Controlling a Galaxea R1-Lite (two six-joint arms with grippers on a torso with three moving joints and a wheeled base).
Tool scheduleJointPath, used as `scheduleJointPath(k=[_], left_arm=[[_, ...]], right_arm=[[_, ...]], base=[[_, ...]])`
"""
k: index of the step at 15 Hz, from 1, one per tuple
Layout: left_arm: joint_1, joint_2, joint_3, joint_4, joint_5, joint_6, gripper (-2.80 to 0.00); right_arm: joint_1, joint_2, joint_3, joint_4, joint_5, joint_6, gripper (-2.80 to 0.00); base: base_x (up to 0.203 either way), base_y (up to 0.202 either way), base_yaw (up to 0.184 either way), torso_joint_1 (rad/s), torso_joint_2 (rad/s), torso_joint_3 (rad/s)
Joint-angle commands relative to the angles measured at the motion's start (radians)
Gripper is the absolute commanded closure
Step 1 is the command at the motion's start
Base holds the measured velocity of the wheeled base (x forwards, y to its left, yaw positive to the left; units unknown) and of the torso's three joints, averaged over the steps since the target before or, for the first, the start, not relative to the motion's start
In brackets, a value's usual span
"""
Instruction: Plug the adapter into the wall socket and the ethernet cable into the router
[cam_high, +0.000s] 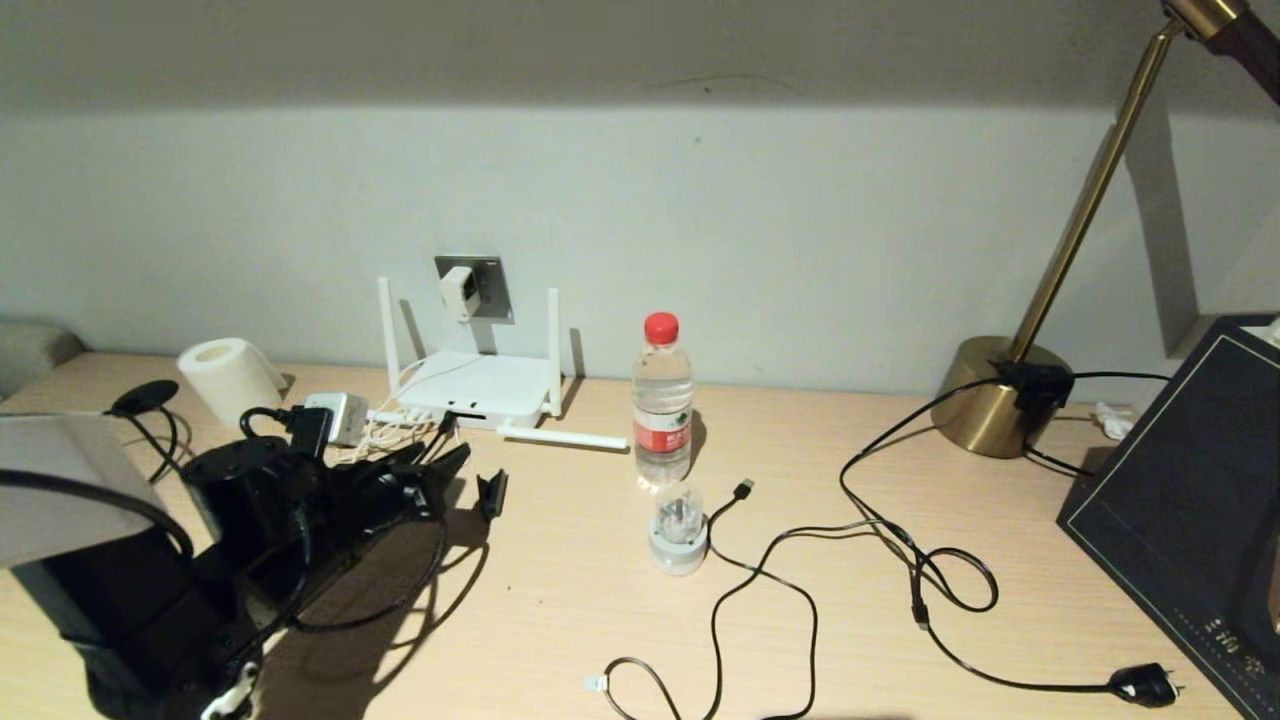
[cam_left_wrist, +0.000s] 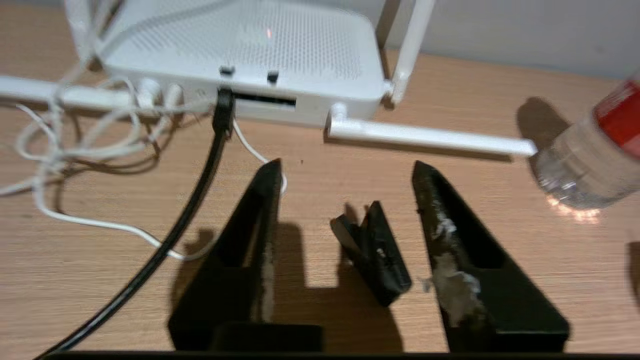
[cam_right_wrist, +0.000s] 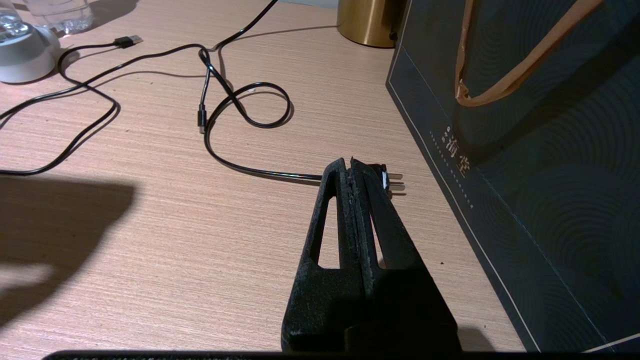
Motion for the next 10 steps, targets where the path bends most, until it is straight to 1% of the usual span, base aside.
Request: scheduleJointPath(k=[1,2,4,5,6,7,8,10], left_arm=[[-0.007,-0.145,0.037,-0.010,0.001,0.004,0.00],[-0.016,-0.218,0.037,-0.010,0.003,0.022,0.00],[-0.032,-0.385,0.013,-0.004,0.028,0.092,0.00],[-0.036,-0.486,0.001,0.027,0.041,0.123,0.00],[-0.039,-0.598,-0.013,0.089,0.051,0.151,0.00],[-0.041,-0.716,-0.023,0.193,0.058,0.181,0.00],[-0.042,-0.838,-0.019,0.334,0.063,0.209,0.00],[-0.044,-1.082,0.036,0.638,0.067,0.243,0.00]], right_arm=[[0.000,0.001,0.000,0.001,0.001,-0.001,0.00],[0.000,0.001,0.000,0.001,0.001,-0.001,0.00],[0.000,0.001,0.000,0.001,0.001,-0.001,0.00],[0.000,0.001,0.001,0.001,0.001,-0.001,0.00],[0.000,0.001,0.001,0.001,0.001,-0.002,0.00],[0.000,0.001,0.001,0.001,0.001,-0.001,0.00],[0.000,0.001,0.001,0.001,0.001,-0.001,0.00],[0.000,0.001,0.001,0.001,0.001,-0.001,0.00]], base=[[0.000,0.000,0.000,0.000,0.00,0.000],[0.000,0.000,0.000,0.000,0.00,0.000],[0.000,0.000,0.000,0.000,0.00,0.000],[0.000,0.000,0.000,0.000,0.00,0.000],[0.000,0.000,0.000,0.000,0.00,0.000],[0.000,0.000,0.000,0.000,0.00,0.000],[0.000,0.000,0.000,0.000,0.00,0.000],[0.000,0.000,0.000,0.000,0.00,0.000]])
